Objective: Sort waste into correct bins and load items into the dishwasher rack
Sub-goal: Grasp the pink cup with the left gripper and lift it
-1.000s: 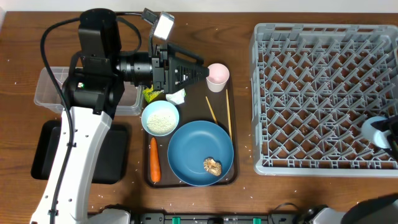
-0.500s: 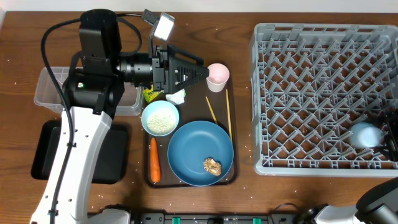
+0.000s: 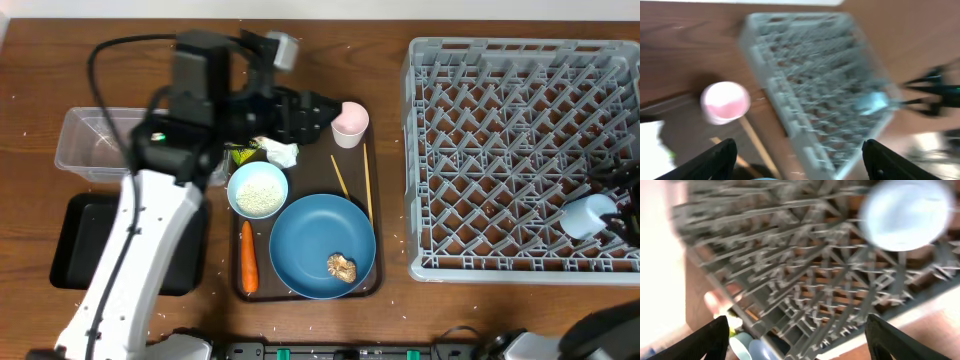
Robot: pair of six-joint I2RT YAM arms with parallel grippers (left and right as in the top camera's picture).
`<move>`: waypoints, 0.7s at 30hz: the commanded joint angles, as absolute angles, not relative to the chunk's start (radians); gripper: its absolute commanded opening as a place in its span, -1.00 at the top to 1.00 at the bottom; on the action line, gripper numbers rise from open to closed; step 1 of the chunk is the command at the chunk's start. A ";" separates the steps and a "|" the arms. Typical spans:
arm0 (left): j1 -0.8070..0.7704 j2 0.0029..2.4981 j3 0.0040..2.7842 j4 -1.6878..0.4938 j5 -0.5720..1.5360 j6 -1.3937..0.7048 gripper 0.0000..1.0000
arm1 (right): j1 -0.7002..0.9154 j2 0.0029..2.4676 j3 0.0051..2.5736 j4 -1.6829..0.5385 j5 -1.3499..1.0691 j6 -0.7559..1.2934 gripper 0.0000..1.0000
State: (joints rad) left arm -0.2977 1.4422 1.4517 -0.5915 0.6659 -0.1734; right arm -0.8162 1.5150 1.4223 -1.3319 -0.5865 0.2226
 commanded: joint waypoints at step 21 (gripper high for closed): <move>-0.430 1.972 1.454 -0.332 0.085 -0.193 -0.40 | -0.443 1.172 1.447 -1.388 -0.531 0.144 -0.76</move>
